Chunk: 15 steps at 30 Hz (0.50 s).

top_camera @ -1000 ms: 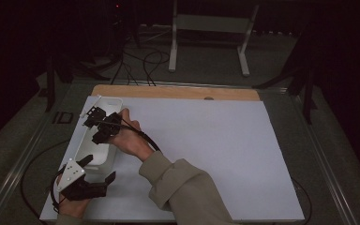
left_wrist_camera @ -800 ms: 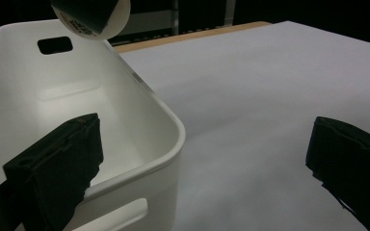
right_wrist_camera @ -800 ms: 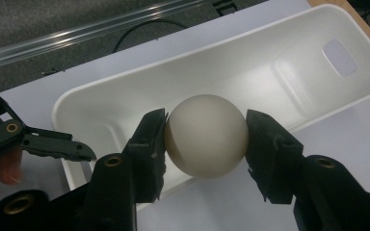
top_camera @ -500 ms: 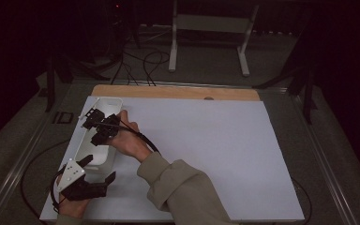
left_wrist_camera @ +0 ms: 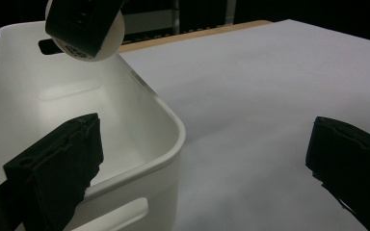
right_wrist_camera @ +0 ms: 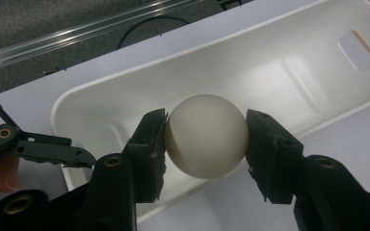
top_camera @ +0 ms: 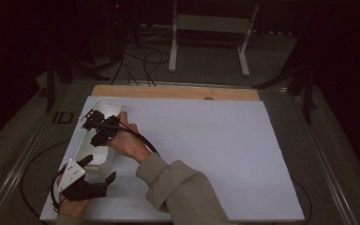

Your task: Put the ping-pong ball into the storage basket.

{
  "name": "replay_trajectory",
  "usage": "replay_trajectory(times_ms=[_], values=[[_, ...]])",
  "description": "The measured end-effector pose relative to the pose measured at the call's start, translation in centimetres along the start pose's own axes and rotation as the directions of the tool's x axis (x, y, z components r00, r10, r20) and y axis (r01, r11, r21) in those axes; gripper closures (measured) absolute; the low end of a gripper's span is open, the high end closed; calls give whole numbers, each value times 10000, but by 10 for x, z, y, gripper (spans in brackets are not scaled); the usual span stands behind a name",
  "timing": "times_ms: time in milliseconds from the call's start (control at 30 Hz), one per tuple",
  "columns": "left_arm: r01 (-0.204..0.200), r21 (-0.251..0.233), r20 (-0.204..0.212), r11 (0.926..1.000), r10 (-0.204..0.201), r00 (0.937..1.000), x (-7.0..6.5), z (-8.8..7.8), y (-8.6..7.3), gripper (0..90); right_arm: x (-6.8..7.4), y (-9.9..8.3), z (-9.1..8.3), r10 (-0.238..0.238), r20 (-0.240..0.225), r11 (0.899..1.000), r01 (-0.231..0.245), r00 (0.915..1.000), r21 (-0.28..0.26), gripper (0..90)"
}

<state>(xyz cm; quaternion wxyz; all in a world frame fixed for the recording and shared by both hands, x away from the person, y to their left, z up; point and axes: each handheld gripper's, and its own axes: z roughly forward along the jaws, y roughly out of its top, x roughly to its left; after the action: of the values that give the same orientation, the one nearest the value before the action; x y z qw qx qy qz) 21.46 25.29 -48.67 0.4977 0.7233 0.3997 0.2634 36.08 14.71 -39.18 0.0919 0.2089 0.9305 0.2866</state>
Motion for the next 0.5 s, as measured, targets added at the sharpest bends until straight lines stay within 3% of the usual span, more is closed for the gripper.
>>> replay_trajectory(times_ms=[500], values=[[-3, 1, -10, 10000, 3, 10000, 0, 0, 0, 2, 1, 1, 2, 30, -71, 10000, -30, 10000, 27, 499]])
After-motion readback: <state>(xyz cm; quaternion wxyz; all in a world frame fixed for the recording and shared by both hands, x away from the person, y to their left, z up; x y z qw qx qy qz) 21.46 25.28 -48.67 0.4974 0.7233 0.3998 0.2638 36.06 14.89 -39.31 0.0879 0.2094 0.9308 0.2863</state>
